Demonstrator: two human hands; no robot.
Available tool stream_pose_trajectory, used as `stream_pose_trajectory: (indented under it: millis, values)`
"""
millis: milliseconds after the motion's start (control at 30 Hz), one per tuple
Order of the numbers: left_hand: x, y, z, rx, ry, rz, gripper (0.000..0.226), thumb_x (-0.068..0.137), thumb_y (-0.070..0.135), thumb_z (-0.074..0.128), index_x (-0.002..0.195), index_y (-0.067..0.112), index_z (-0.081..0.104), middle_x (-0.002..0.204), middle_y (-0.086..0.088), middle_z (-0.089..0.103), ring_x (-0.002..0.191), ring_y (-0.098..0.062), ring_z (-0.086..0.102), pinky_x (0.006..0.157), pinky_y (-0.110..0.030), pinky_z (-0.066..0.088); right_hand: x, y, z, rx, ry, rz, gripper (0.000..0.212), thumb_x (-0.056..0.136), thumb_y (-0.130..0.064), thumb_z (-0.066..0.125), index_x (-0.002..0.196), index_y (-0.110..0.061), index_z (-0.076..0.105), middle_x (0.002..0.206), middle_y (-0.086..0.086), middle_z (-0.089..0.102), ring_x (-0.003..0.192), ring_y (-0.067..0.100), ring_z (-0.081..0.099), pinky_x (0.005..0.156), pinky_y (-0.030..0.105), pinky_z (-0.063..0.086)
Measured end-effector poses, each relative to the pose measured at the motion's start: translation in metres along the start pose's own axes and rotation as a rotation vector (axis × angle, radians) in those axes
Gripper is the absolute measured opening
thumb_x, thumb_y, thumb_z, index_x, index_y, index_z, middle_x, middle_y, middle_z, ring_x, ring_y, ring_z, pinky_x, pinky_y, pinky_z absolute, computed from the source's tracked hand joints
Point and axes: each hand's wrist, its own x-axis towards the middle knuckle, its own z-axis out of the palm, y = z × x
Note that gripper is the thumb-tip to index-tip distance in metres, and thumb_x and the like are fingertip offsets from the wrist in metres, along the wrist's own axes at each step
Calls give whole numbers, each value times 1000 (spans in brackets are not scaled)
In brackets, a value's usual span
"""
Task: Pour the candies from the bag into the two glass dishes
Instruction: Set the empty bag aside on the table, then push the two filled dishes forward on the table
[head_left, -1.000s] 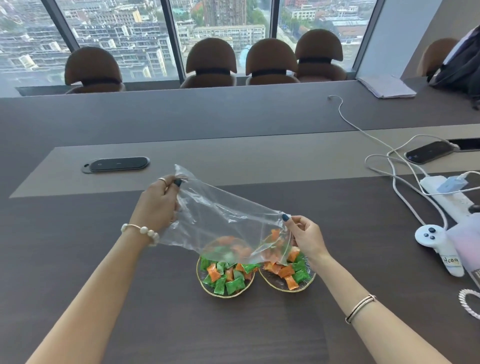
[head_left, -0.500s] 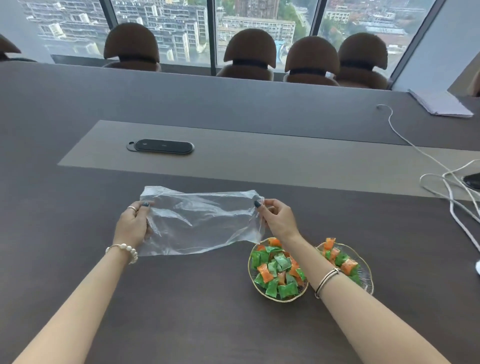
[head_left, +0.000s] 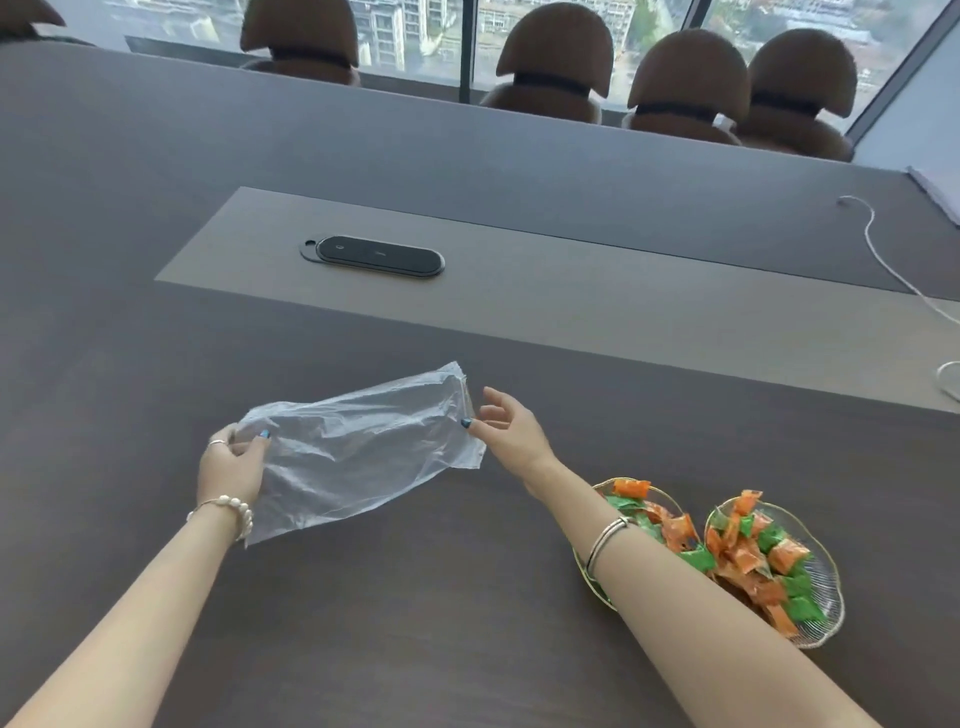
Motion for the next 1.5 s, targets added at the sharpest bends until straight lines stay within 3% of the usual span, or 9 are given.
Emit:
stream_pose_trajectory:
  millis: [67,167,467,700,833,1067,1167,1300,1500]
  values:
    - [-3,4,3,129,42,38,60,85,28,59,137,7,39,128,-24,53,123,-38,43,109,-44,31,-4,7,-6,-2,25,5,65,79,-31,67,138,-26,41,124,-1,54,116,16,55,94,32,47]
    - [-21,32,11,226,87,171,55,86,24,58,136,8,42,140,-26,37,132,-40,28,110,-46,25,-14,15,-24,30,74,-11,61,80,-31,66,136,-28,44,124,-2,57,116,15,57,97,33,47]
    - [-114,112,85,53,-333,501,24,88,18,55,110,11,60,115,-12,58,102,-23,56,94,-35,44,-84,30,-112,168,253,-45,42,84,-26,66,124,-29,53,114,-2,65,105,11,62,85,30,53]
    - [-194,76,168,288,-661,444,31,87,17,55,118,13,55,106,-8,60,90,-17,54,86,-26,41,-168,118,-154,281,468,112,30,84,-13,65,110,-27,62,104,5,68,99,17,64,78,27,52]
    - [-217,42,198,365,-728,254,41,89,20,51,127,9,47,90,-1,56,87,-21,55,88,-35,49,-185,158,-159,334,609,178,26,84,-7,62,103,-24,64,97,6,67,90,18,63,80,32,51]
    - [-240,26,218,214,-754,114,22,90,9,47,111,15,49,97,-7,58,81,-19,62,49,-21,54,-196,196,-208,196,1131,285,21,81,-15,64,102,-17,61,78,3,51,75,25,52,72,35,43]
    - [-243,26,219,171,-723,100,22,89,2,44,104,16,49,94,-8,58,76,-16,62,44,-17,53,-194,208,-226,237,1044,406,35,81,-22,65,115,-19,57,91,4,58,80,26,59,81,41,50]
    - [-246,28,221,147,-721,107,30,87,-2,43,112,12,51,97,-13,59,70,-12,62,47,-18,55,-184,206,-241,330,831,409,30,84,-10,63,114,-9,61,81,11,68,70,21,64,60,26,57]
    - [-244,41,226,47,-693,59,31,88,-1,42,114,14,50,89,-7,59,58,-10,68,54,-23,58,-166,201,-256,360,809,387,25,82,3,55,103,-6,65,74,12,69,48,9,65,48,17,55]
